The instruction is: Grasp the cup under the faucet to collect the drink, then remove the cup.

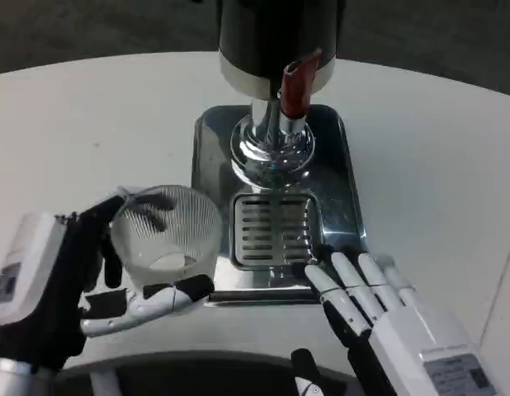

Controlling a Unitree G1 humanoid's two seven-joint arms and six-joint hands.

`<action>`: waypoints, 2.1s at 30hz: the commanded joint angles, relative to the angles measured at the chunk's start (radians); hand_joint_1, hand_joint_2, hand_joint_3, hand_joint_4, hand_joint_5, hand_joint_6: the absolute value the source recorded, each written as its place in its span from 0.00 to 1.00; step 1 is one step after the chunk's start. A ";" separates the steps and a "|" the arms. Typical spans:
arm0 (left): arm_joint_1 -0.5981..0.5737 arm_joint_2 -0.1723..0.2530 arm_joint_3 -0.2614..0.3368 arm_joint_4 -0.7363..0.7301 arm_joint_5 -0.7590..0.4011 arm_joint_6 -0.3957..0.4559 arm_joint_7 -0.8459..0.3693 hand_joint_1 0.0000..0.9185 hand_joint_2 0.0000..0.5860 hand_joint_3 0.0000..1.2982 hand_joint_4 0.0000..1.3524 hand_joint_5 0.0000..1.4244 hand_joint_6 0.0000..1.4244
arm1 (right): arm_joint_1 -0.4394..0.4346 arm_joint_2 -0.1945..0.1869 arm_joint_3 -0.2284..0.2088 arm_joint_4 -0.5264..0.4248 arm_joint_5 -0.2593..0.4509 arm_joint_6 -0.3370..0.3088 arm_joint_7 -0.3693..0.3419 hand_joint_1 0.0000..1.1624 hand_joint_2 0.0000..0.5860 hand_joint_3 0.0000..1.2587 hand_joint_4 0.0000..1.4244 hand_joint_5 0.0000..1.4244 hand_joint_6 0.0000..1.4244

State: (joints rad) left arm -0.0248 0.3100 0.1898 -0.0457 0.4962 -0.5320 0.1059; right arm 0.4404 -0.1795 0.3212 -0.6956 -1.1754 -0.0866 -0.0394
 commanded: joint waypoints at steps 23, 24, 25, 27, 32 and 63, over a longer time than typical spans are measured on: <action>-0.672 -0.036 -0.382 0.810 0.219 0.043 0.424 0.61 0.09 0.73 0.81 0.84 0.97 | 0.082 0.024 -0.037 -0.070 0.019 0.006 0.020 0.27 0.90 0.11 0.02 0.00 0.00; -0.683 -0.040 -0.392 0.828 0.214 0.041 0.430 0.61 0.09 0.73 0.81 0.84 0.97 | 0.080 0.025 -0.037 -0.069 0.019 0.006 0.021 0.27 0.90 0.11 0.02 0.00 0.01; -0.691 -0.043 -0.401 0.840 0.214 0.041 0.436 0.61 0.09 0.73 0.81 0.84 0.97 | 0.079 0.026 -0.037 -0.069 0.019 0.006 0.022 0.27 0.90 0.11 0.02 0.00 0.01; -0.699 -0.045 -0.419 0.860 0.213 0.043 0.448 0.61 0.09 0.73 0.81 0.84 0.97 | 0.079 0.028 -0.038 -0.070 0.020 0.007 0.024 0.27 0.90 0.11 0.02 0.00 0.01; -0.691 -0.034 -0.445 0.875 0.209 0.048 0.465 0.61 0.09 0.69 0.72 0.78 0.91 | 0.082 0.030 -0.046 -0.073 0.026 0.008 0.030 0.27 0.90 0.11 0.02 0.00 0.01; -0.581 0.023 -0.417 0.740 0.101 0.014 0.441 0.01 0.00 0.17 0.29 0.51 0.54 | 0.067 0.053 -0.032 -0.054 0.035 0.015 0.049 0.27 0.89 0.12 0.04 0.02 0.03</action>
State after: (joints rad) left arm -0.6411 0.3190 -0.2442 0.7295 0.6247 -0.5020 0.5645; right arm 0.5052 -0.1280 0.2831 -0.7543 -1.1475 -0.0733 0.0049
